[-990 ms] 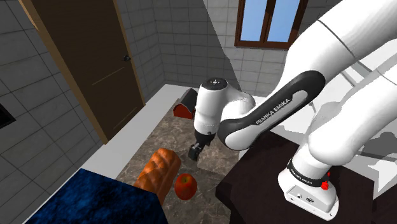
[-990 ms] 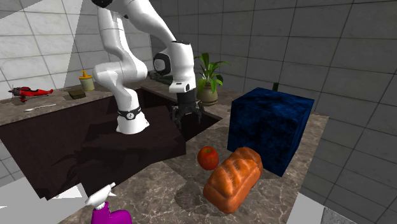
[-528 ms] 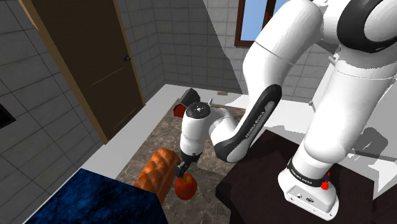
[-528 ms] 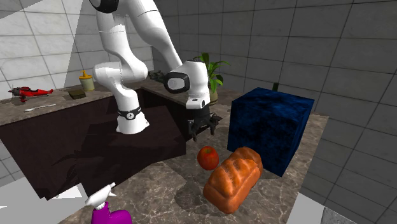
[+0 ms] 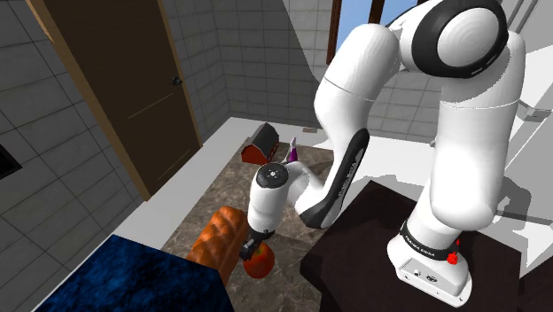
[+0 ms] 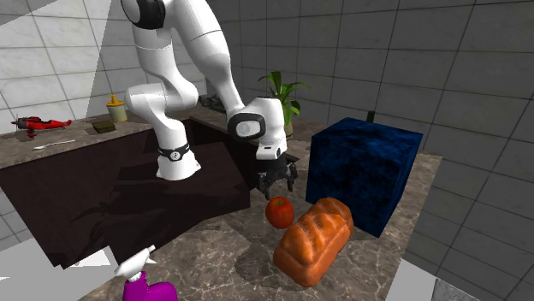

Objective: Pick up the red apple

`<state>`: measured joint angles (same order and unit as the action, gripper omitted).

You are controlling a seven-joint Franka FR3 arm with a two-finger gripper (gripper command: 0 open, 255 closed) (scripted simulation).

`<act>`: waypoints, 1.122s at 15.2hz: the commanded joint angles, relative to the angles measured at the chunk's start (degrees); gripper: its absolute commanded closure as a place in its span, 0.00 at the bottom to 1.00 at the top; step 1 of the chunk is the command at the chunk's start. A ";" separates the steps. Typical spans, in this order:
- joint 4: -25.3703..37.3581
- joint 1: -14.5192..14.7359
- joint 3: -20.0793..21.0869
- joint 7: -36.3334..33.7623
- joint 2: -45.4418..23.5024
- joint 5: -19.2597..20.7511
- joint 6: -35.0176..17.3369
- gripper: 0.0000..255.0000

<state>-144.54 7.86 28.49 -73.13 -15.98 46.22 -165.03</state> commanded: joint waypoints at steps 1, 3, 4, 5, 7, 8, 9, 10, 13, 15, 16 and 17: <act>0.63 1.72 -2.37 -2.85 -1.68 3.59 -0.84 0.00; 0.75 2.05 -2.74 -3.33 -1.95 4.11 -0.94 1.00; 0.66 2.01 -2.78 -3.32 -1.90 4.17 -1.02 1.00; 0.65 2.01 -2.79 -3.33 -1.90 4.18 -1.03 1.00; 0.58 2.02 -2.85 -3.38 -1.88 4.26 -1.09 1.00; 0.58 2.04 -2.86 -3.41 -1.89 4.29 -1.10 1.00; 0.57 2.04 -2.87 -3.42 -1.88 4.30 -1.11 1.00; 0.57 2.05 -2.88 -3.43 -1.88 4.32 -1.11 1.00; 0.21 0.81 -1.18 -1.37 -0.76 1.79 -0.46 1.00; -0.57 -1.11 1.31 1.64 1.09 -1.89 0.32 1.00; -0.93 -2.07 2.57 3.19 2.03 -3.81 0.71 1.00; -1.28 -3.01 3.84 4.77 2.98 -5.79 1.10 1.00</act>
<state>-145.42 5.70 31.17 -69.79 -13.91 42.31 -164.26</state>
